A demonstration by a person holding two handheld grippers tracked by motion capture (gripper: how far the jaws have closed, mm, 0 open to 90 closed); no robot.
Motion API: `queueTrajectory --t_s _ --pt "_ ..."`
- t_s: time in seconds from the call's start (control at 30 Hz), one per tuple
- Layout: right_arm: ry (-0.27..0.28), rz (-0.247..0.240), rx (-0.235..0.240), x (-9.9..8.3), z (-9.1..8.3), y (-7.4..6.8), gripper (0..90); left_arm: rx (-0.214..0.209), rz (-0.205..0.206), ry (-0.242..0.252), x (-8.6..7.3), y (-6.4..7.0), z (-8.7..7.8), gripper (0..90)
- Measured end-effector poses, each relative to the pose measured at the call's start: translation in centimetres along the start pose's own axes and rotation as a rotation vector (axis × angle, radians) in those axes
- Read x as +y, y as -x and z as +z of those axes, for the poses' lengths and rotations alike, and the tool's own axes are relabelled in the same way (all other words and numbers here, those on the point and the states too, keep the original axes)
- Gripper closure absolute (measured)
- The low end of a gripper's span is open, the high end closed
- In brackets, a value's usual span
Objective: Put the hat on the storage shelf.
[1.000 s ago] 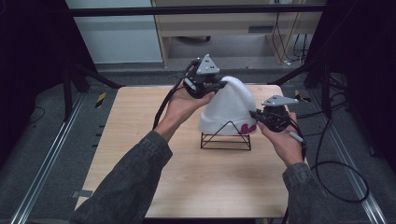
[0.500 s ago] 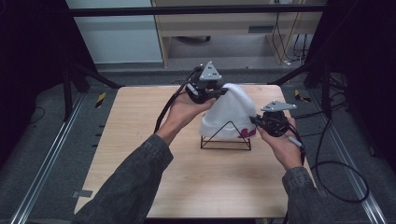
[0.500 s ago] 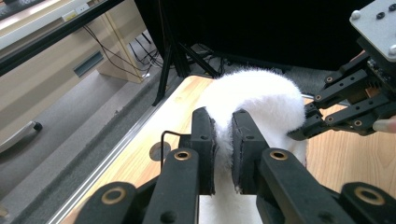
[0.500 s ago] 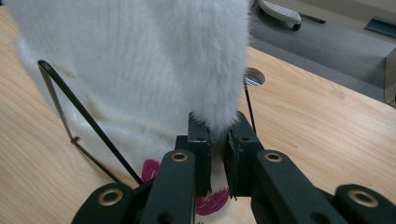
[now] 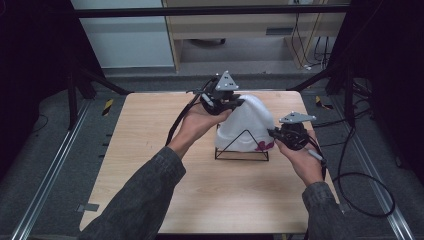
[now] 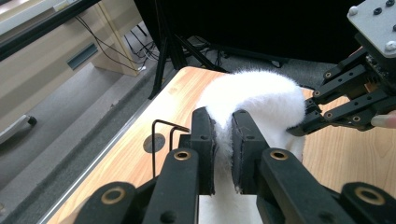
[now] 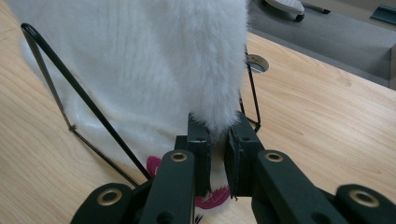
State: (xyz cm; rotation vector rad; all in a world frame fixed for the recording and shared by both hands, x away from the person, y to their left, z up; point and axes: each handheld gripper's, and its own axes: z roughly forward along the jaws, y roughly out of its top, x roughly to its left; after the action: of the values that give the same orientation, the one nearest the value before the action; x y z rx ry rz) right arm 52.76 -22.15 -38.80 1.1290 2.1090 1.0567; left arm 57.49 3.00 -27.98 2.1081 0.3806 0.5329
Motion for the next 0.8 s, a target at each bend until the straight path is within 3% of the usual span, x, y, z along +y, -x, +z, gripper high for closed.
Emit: queueTrajectory --t_s 0.2,0.23,0.37,0.43,0.47,0.57,0.8 --pt "-0.019 0.011 -0.004 -0.6 0.2 0.0 79.4 -0.01 -0.007 -0.022 -0.4 0.3 0.4 79.8" --pt "-0.031 0.025 -0.013 -0.8 0.1 -0.1 74.6 -0.009 -0.021 -0.033 -0.5 0.3 0.6 79.4" --pt "-0.024 0.029 -0.019 -0.9 -0.5 -0.3 70.8 -0.006 -0.018 -0.066 -0.5 0.5 1.2 78.6" --pt "-0.014 0.027 -0.027 -0.9 -1.1 -0.6 68.3 -0.004 -0.025 -0.055 -0.4 0.6 1.1 78.6" --pt "0.005 0.037 -0.032 -0.9 -1.6 -0.8 68.5 -0.013 -0.053 -0.03 -0.2 0.7 1.0 79.1" --pt "0.008 0.017 -0.036 -0.9 -1.8 -1.5 67.4 0.014 -0.04 -0.036 0.1 0.8 0.6 78.0" --pt "0.027 -0.005 -0.045 -0.7 -2.5 -2.2 64.2 0.032 -0.026 -0.028 0.0 0.9 -0.9 73.6"
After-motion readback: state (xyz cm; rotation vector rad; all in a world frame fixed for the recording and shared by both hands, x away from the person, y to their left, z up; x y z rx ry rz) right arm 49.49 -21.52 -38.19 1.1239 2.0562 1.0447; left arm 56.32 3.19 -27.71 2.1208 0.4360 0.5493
